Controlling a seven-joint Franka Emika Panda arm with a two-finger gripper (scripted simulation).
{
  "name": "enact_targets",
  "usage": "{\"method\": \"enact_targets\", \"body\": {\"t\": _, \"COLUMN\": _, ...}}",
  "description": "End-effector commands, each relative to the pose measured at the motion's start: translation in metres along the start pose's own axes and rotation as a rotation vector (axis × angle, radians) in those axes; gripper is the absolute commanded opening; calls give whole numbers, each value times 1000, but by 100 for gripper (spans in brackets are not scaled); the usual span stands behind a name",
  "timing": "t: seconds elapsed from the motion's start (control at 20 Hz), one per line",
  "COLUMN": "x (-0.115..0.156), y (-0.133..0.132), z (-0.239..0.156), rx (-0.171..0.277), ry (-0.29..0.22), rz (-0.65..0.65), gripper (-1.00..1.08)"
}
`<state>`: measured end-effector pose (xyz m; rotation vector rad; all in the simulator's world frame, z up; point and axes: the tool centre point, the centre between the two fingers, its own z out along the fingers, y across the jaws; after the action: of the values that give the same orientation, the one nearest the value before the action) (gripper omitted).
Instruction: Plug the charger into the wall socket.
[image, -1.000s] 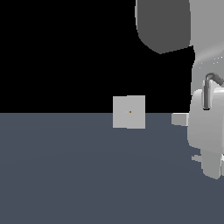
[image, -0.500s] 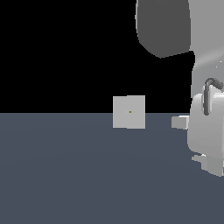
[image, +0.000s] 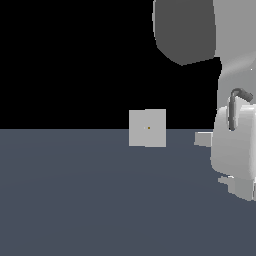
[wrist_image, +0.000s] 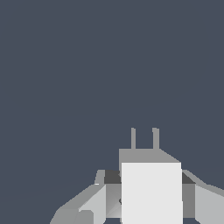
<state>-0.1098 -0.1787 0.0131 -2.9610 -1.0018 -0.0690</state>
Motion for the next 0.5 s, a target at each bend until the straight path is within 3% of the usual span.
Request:
{"method": "enact_targets", "body": {"t": 0.0, "x": 2, "y": -2, "z": -1, "rx": -1, "ry": 0, "rz": 14, "gripper": -100}}
{"method": "enact_targets", "body": {"t": 0.45, "x": 18, "y": -18, "z": -11, "rx": -6, "ry": 1, "rz": 130, "gripper": -100}}
